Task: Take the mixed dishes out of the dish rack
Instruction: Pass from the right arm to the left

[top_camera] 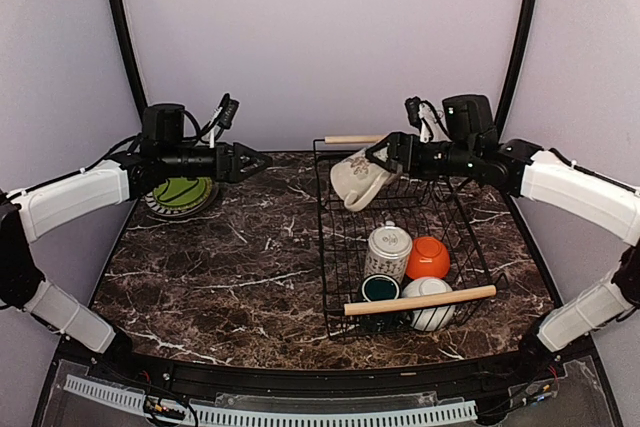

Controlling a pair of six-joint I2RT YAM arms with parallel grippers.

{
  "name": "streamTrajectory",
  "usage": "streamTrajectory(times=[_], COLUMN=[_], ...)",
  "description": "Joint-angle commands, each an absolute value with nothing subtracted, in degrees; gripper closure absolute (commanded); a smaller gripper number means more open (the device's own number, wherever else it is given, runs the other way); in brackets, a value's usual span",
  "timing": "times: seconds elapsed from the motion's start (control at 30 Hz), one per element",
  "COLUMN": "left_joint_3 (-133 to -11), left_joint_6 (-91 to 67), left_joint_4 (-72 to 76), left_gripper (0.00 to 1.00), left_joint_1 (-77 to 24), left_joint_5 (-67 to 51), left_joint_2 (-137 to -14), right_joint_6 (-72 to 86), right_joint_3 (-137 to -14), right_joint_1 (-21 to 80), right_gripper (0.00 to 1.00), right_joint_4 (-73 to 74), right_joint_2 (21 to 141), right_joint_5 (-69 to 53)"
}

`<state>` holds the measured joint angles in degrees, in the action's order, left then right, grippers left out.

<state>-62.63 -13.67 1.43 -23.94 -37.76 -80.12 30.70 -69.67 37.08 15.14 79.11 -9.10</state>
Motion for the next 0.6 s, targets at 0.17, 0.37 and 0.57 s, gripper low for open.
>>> streamTrajectory(times=[0.17,0.37,0.57], left_joint_3=[-59.59,-58.82,-57.91], left_joint_6=[-26.87,-32.79,-37.38], left_joint_4=[20.17,26.52,32.47], left_gripper=[0.06,0.06,0.09], left_joint_1=[-26.29,-27.42,-27.95], left_joint_5=[-54.08,-57.09,-59.49], left_joint_2=[-82.44,-84.13,-84.46], right_joint_6=[39.48,41.98,43.64], right_joint_3=[-65.43,-66.34,-68.19], right_joint_1=[37.25,38.13,39.1], right_gripper=[1.0,1.0,1.0], right_joint_4=[-19.43,-26.77,-30.23], right_joint_2=[78.92,82.85,87.11], right_joint_5=[-23.99,-26.6,-27.67])
